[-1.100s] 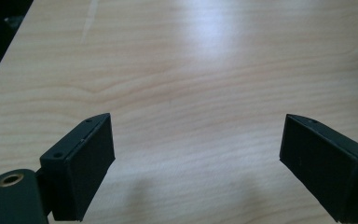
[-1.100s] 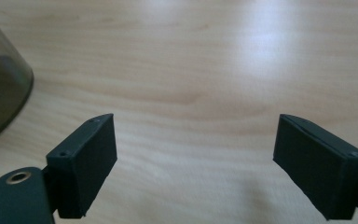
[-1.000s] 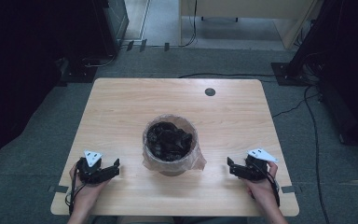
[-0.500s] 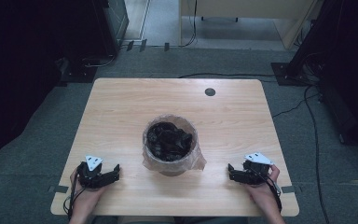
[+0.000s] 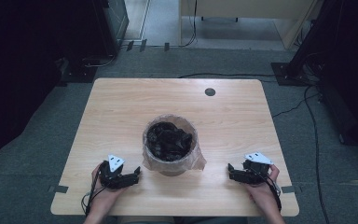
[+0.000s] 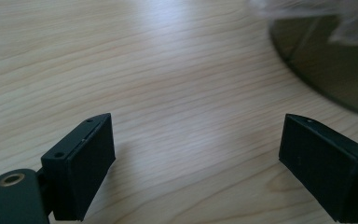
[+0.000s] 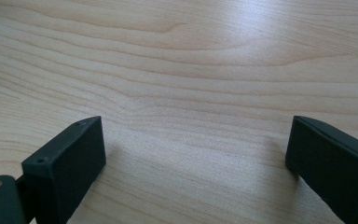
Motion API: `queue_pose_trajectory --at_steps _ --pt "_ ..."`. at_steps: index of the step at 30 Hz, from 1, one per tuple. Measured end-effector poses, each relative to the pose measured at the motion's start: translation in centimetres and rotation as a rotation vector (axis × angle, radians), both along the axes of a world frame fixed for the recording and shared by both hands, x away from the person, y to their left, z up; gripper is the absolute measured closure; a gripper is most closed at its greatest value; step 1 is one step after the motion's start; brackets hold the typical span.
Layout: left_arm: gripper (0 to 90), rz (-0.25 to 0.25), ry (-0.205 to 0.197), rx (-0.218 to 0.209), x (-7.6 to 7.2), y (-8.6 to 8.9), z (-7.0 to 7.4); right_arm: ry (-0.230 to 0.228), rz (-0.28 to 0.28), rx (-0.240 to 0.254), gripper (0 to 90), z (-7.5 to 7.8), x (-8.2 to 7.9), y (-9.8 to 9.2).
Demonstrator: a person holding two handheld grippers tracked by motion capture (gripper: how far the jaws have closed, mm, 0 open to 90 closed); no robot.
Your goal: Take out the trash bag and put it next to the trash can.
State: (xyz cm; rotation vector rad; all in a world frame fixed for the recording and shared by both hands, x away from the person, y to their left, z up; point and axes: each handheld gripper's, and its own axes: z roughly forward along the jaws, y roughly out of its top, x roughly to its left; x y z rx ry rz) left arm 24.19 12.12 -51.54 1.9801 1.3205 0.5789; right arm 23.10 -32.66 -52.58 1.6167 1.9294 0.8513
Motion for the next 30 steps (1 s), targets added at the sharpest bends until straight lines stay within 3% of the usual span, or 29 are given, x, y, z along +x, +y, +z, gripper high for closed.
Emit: queue_pose_trajectory --at_steps 9,18,21,23,26,30 --pt "10.4 -0.026 -0.002 0.006 0.5 -2.0 0.1 -0.002 -0.006 0.001 4.5 0.0 0.0 0.1" --pt "12.4 -0.019 -0.067 0.017 2.1 -2.9 0.9 0.000 -0.028 0.001 6.8 0.1 -0.1 0.3" --pt "14.5 -0.027 -0.093 0.044 2.4 -3.3 0.8 0.003 -0.028 0.031 6.9 0.2 -0.2 0.5" --pt "15.9 -0.031 -0.100 0.040 2.6 -3.3 0.8 0.006 -0.012 0.047 7.0 0.3 -0.4 1.1" --pt "35.0 -0.044 -0.160 0.031 2.4 -3.4 1.1 0.009 0.022 0.066 7.0 0.5 -0.8 2.4" --pt "58.6 -0.043 -0.195 -0.010 2.2 -3.6 1.7 -0.017 0.100 0.102 7.0 1.6 -1.4 4.7"
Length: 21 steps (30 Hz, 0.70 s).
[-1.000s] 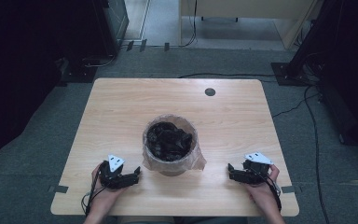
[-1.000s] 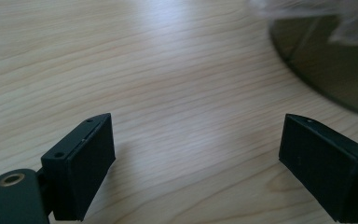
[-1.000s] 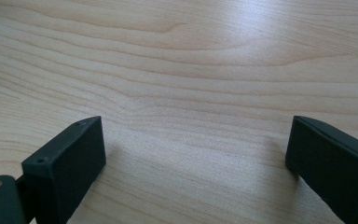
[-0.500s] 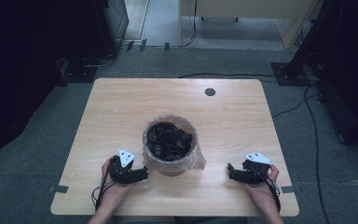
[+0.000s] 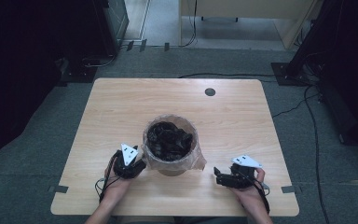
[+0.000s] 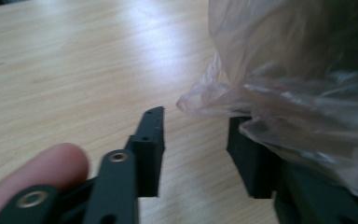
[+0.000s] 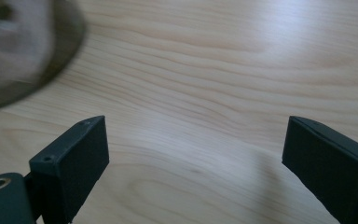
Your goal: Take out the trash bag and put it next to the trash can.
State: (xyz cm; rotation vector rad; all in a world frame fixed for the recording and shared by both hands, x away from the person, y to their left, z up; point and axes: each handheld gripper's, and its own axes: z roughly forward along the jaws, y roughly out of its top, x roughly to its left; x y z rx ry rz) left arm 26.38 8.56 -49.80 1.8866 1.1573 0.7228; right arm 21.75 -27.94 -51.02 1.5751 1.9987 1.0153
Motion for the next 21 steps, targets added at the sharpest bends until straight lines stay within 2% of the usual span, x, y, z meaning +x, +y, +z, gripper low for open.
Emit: queue_pose_trajectory --at_steps 3,7,12,14,16,18,21 --pt "70.6 -0.003 -0.009 -0.024 -0.1 0.0 0.4 -0.011 0.043 0.031 7.0 0.5 -0.3 1.4" --pt "78.7 0.001 -0.015 -0.038 -0.2 0.1 0.8 -0.014 0.090 0.032 7.0 0.6 -0.7 3.4" --pt "83.5 -0.001 -0.028 -0.060 -0.4 0.1 1.4 -0.045 0.077 0.010 7.1 0.8 -0.4 5.0" --pt "84.6 0.001 -0.028 -0.065 -0.5 0.1 1.6 -0.062 0.061 0.005 14.1 1.0 -0.3 5.4" --pt "85.2 0.003 -0.029 -0.072 -0.6 0.1 1.9 -0.085 0.042 0.003 16.6 1.4 -0.1 5.8" --pt "85.2 0.015 -0.026 -0.085 -0.7 0.2 2.2 -0.115 0.035 0.008 28.7 1.8 -0.2 6.0" --pt "86.1 0.036 -0.030 -0.105 -0.9 0.3 2.8 -0.182 0.023 0.023 55.4 2.5 -0.4 6.1"
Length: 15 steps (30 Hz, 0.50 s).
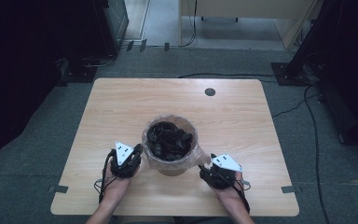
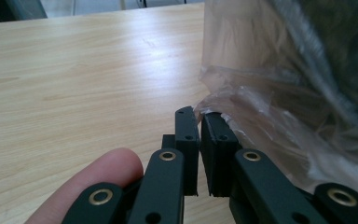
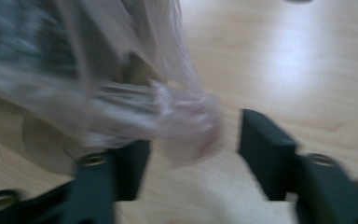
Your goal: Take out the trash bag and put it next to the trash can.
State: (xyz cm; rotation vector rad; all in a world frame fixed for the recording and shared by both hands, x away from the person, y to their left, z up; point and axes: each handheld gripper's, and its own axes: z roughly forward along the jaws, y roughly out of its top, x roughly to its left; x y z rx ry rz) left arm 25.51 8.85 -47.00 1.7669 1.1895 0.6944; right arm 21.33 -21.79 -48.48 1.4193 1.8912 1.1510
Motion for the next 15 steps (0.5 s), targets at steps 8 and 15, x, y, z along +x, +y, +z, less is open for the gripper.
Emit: queue_pose_trajectory --at_steps 8,15 --pt "88.5 0.039 -0.042 -0.054 -0.7 0.4 2.6 -0.103 -0.006 0.032 90.0 2.2 0.3 0.2" --pt "89.1 0.037 -0.114 -0.071 -1.7 0.0 5.6 -0.186 0.010 0.071 90.0 5.0 0.8 0.7"
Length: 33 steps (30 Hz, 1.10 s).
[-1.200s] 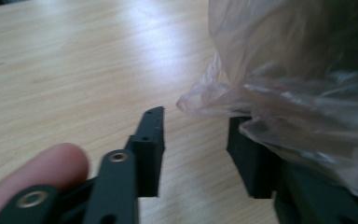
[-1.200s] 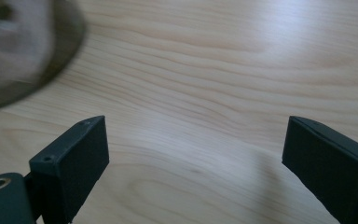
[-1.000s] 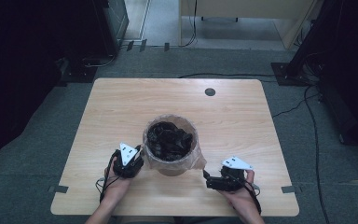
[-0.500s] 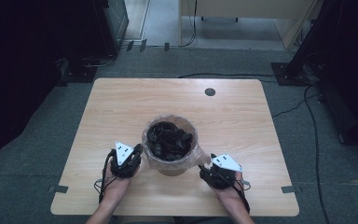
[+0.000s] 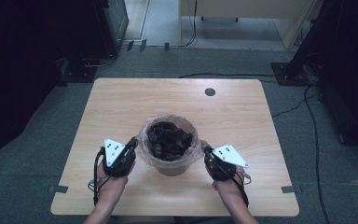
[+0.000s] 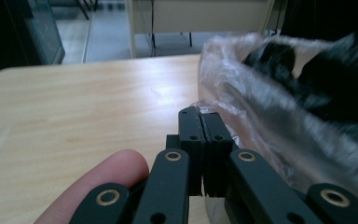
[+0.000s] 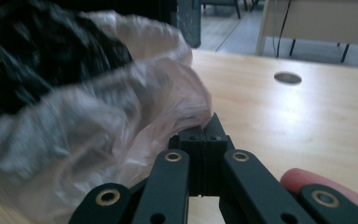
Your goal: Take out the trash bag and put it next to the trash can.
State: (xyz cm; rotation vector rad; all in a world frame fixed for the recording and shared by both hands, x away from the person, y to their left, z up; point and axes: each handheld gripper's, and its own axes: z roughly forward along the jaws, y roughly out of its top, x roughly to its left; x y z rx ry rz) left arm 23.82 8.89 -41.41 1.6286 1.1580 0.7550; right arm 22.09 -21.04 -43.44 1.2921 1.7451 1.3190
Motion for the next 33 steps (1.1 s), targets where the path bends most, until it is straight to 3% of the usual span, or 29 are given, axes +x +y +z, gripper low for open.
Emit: queue_pose_trajectory --at_steps 5,11,18,20,23,26,30,33 --pt "89.2 -0.007 -0.050 0.001 0.1 -0.6 2.3 -0.060 0.023 0.007 90.0 2.5 0.6 1.1" --pt "89.6 -0.061 -0.081 0.001 0.4 -2.5 4.4 -0.119 0.065 0.007 90.0 5.5 2.0 3.1" --pt "89.6 -0.173 -0.120 -0.106 0.4 -4.1 8.3 -0.232 0.122 0.061 90.0 9.8 2.8 4.9" --pt "87.8 -0.187 -0.117 -0.096 0.5 -4.1 8.4 -0.246 0.121 0.075 90.0 10.4 2.9 4.8" --pt "80.1 -0.204 -0.091 -0.045 0.5 -4.1 7.2 -0.181 0.137 0.092 87.3 9.7 2.9 4.2" --pt "75.2 -0.209 -0.062 -0.047 0.6 -3.8 5.8 -0.112 0.181 0.120 71.1 8.0 2.8 3.3" --pt "69.0 -0.217 -0.046 -0.032 0.7 -3.6 5.0 -0.039 0.159 0.138 60.0 5.8 2.1 1.4" --pt "66.1 -0.221 -0.045 -0.024 0.7 -3.8 4.9 -0.014 0.138 0.158 52.8 5.0 1.3 0.3"
